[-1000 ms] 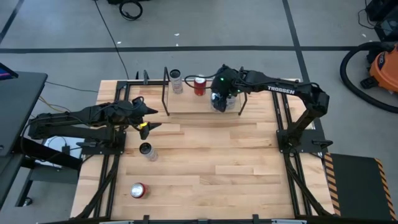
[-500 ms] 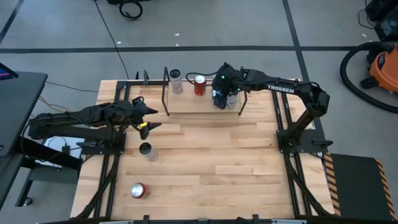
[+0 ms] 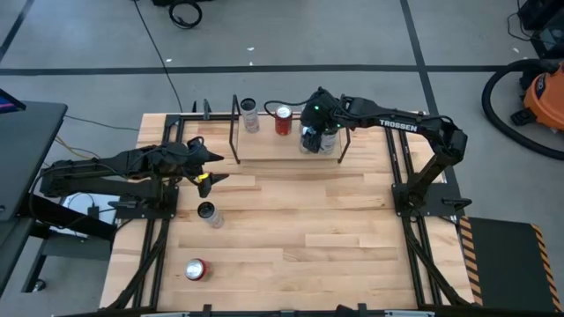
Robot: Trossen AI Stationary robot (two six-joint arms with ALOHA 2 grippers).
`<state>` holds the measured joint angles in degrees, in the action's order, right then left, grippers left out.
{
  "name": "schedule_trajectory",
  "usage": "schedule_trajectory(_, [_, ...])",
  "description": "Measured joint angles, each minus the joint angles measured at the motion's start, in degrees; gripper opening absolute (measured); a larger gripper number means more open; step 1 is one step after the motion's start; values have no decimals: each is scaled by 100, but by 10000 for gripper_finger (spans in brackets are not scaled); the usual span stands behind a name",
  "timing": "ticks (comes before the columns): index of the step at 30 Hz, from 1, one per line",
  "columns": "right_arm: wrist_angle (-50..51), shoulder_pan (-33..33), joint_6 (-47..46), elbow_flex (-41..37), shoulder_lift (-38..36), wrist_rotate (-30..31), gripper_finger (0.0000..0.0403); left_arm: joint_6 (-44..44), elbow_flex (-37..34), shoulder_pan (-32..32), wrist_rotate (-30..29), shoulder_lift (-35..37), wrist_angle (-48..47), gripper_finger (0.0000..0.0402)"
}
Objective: Place canned beverage on shelf
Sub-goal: Put the blue soda can on the shelf aligned with the other blue soda can, then put the red soda can on the shelf aligned with other red soda can
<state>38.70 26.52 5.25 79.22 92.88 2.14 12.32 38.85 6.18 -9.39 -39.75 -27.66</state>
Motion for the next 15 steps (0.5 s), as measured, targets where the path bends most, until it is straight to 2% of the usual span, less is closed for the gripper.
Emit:
schedule_trajectory(11, [53,-2,103,504,0,121,295,-7,0,1,0,2,2,311])
schedule_trajectory(15, [350,-25,44,815,0,-56,295,-7,0,1,0,0,25,311])
